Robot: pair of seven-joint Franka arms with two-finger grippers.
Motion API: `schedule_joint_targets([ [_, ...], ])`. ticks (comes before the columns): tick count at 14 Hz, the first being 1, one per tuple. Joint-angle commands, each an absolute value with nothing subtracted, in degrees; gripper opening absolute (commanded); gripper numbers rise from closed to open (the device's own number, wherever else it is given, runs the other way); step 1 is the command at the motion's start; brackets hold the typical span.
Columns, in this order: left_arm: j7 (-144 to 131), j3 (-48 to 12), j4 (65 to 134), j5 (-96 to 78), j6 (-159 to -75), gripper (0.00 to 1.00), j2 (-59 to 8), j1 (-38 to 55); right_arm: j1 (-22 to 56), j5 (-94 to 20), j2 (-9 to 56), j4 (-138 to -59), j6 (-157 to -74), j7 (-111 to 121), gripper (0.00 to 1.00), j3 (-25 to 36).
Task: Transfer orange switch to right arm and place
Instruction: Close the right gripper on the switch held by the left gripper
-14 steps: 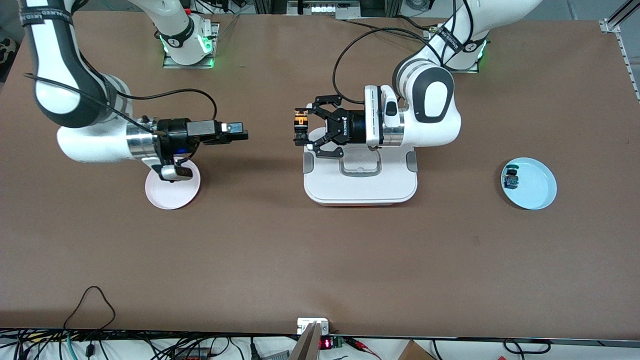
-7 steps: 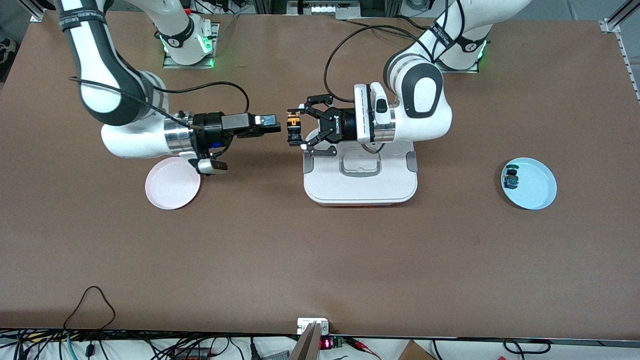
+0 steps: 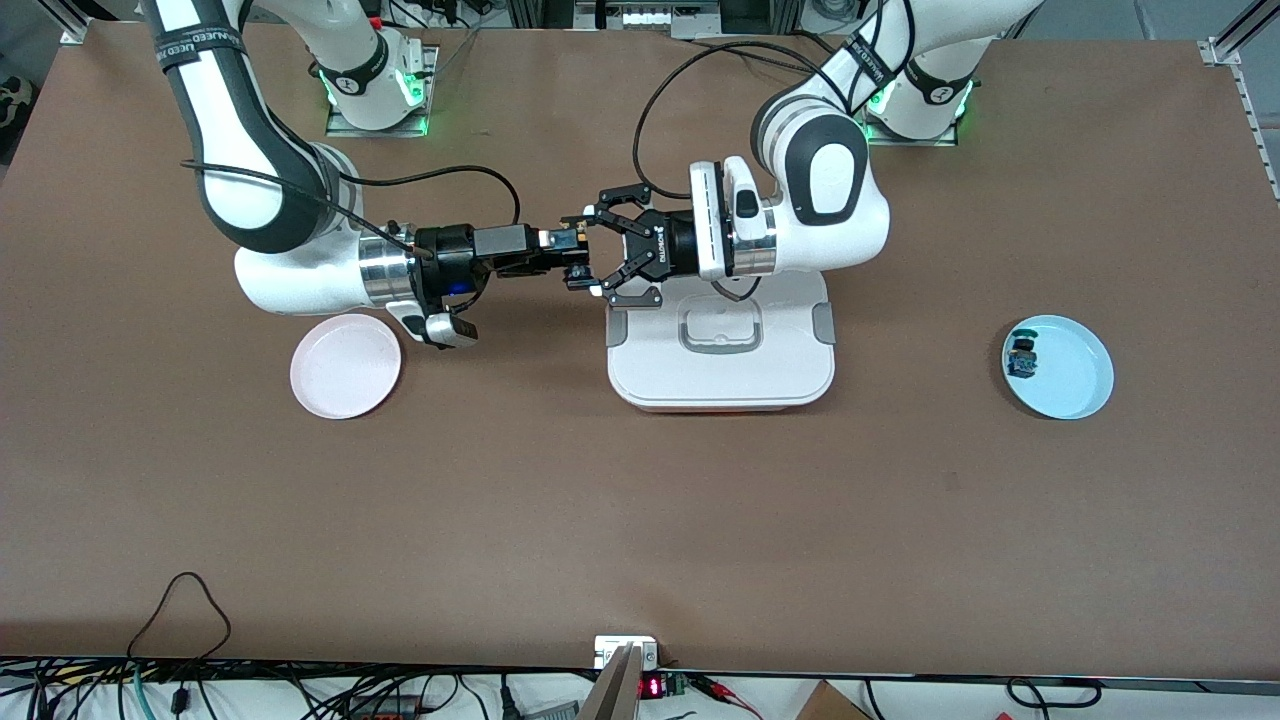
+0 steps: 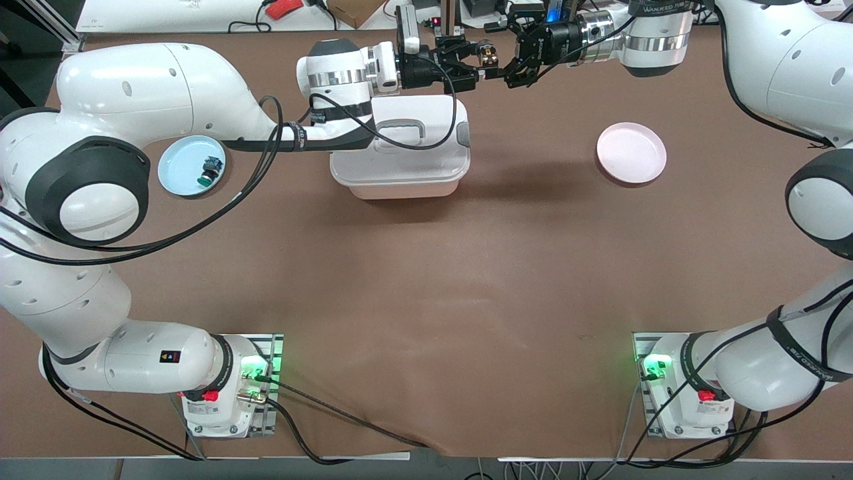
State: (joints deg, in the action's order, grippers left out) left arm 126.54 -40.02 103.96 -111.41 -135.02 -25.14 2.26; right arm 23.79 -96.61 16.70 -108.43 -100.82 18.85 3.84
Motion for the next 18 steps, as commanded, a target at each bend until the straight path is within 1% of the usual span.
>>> schedule_joint_targets([
  [1, 128.58, -40.25, 103.01, -113.47, -135.79, 0.02, -25.49, 2.72, 21.63, -97.12, 16.35, -108.81, -100.37, 20.13, 1.00, 3.96],
  [10, 128.58, -40.25, 103.01, -113.47, -135.79, 0.02, -25.49, 2.72, 22.59, -97.03, 16.35, -108.98, -100.02, 20.13, 1.00, 3.87],
  [13, 128.58, -40.25, 103.01, -113.47, -135.79, 0.02, -25.49, 2.64, 22.41, -97.03, 15.82, -110.21, -98.01, 20.13, 0.98, 3.87],
  [18, 128.58, -40.25, 103.01, -113.47, -135.79, 0.02, -25.49, 2.64, 22.59, -97.03, 15.29, -110.92, -97.73, 20.13, 0.97, 3.87],
])
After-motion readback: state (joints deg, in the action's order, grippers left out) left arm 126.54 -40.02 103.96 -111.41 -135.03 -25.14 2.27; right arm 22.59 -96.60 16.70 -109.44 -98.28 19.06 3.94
